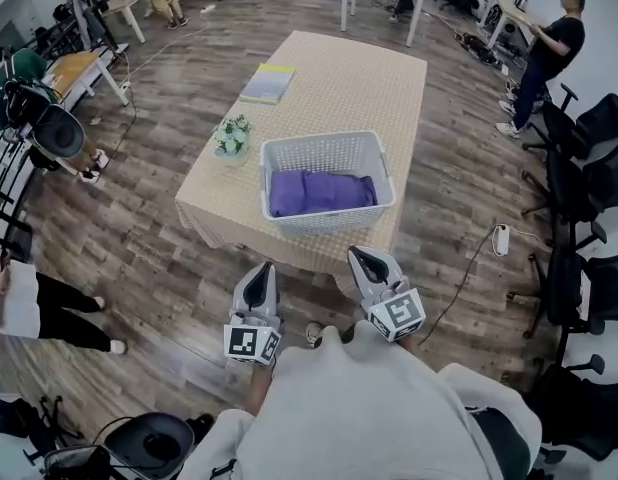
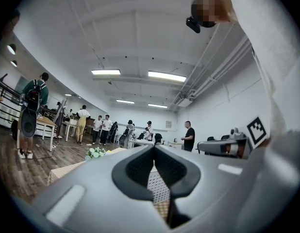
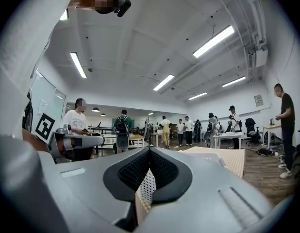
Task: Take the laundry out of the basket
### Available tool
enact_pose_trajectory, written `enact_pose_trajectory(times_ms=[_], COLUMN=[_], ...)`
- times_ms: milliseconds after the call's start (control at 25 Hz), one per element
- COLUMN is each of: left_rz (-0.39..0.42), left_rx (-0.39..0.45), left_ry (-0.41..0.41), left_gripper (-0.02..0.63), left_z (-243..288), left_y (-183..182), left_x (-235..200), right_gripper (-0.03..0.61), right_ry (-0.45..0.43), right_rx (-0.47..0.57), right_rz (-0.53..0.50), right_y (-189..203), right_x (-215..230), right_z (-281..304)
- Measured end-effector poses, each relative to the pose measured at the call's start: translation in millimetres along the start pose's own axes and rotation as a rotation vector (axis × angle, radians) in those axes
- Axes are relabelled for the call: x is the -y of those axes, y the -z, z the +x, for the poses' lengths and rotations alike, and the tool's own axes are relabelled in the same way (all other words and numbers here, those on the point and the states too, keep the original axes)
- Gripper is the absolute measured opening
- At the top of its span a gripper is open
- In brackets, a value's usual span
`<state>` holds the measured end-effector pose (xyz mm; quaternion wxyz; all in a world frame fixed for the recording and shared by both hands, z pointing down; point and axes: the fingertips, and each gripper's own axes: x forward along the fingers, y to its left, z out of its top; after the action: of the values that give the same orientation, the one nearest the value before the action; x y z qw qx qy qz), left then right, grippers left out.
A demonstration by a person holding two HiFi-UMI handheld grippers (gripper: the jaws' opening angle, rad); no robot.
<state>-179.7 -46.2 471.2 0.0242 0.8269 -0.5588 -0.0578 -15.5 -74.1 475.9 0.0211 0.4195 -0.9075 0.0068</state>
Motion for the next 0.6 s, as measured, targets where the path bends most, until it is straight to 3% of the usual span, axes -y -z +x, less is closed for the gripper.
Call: enact_pose_trajectory(times_ms=[320,600], left_rz=[-0.027,-0.022], left_rx=[-0.035,-0.061], left_ry=[0.029,0.012], left_gripper=[0.011,0.011], left_z=[16,42], left_y=[13,22], left_x=[0,-21], right_gripper=[-0.002,-0.001], right_ry=[0.067,0.058], right_rx=[-0.037,-0.04], right_rz=[0.02,0.044], right_y=[13,19], right_x=[24,39], right_z=[0,27])
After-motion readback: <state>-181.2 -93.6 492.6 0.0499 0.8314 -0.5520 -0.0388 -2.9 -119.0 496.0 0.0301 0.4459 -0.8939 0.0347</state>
